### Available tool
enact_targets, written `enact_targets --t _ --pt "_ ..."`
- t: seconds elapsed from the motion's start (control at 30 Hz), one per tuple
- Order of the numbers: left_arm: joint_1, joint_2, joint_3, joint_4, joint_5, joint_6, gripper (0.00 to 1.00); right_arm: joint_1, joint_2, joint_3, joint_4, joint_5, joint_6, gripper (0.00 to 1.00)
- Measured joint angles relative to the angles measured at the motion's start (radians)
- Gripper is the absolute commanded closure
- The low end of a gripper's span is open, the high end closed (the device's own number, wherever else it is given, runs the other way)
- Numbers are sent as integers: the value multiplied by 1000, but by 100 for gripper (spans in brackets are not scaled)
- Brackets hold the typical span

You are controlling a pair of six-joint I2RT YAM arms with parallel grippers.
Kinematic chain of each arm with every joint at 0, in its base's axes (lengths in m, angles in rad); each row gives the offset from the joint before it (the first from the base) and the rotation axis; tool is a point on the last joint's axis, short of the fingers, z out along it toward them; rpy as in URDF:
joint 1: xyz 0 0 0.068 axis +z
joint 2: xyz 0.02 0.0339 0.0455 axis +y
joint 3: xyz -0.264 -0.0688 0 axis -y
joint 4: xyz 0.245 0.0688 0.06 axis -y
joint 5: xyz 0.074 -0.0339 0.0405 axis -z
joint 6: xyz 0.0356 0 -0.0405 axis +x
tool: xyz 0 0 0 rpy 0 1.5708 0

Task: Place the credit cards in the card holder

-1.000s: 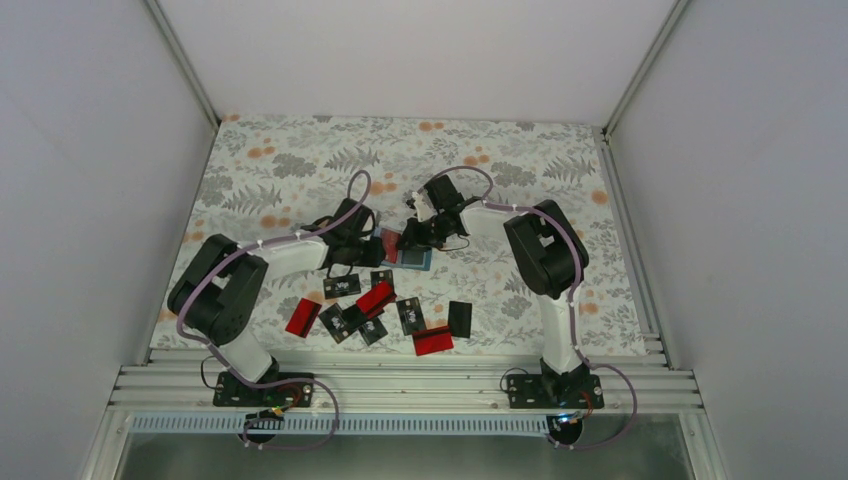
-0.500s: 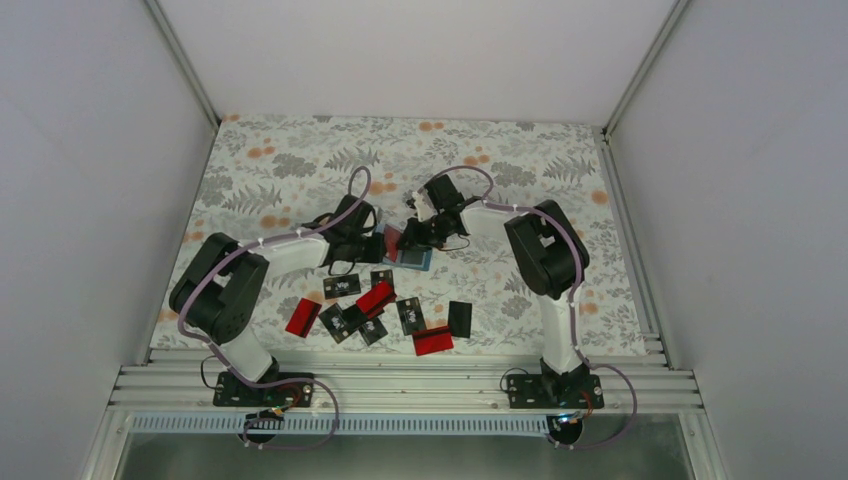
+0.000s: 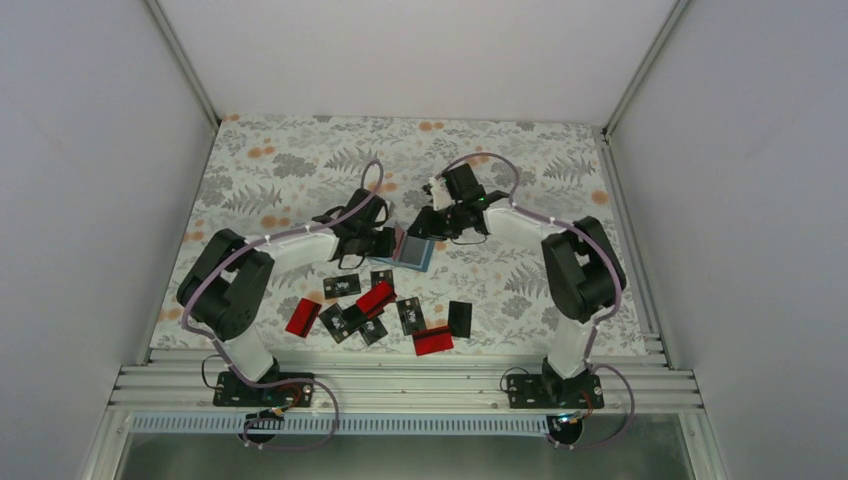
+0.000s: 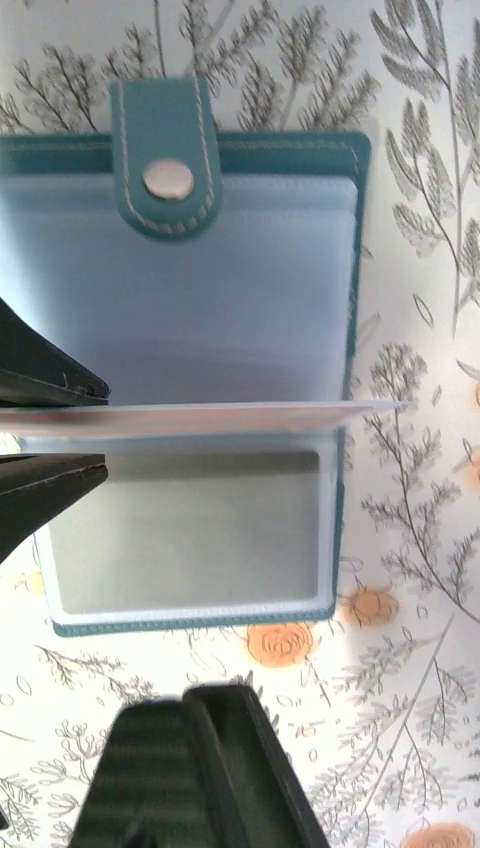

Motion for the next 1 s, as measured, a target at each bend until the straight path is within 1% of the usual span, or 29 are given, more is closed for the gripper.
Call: enact_targets --t 0.27,0.4,0.47,0.5,0.57,0.67,0.77,1.0 --pt "-73 65 88 -21 -21 2 87 -63 -144 -123 -7 42 1 82" --pt "-109 114 140 -22 3 -4 86 -86 -200 -175 -17 55 1 81" --pt "-123 142 161 0 43 -12 82 -96 -238 -195 -29 60 1 80" --pt "-127 148 163 13 63 -18 77 -100 -257 -201 -32 64 1 79" --pt "-133 150 162 26 111 -32 66 -104 -291 -210 -36 68 2 78" --pt "-134 150 162 55 167 -45 57 -106 -339 -225 -39 71 2 78" --pt "-133 149 162 70 209 -48 55 -107 -375 -243 -47 72 2 78" --pt "-133 137 148 114 281 -53 56 -107 -433 -281 -66 84 9 77"
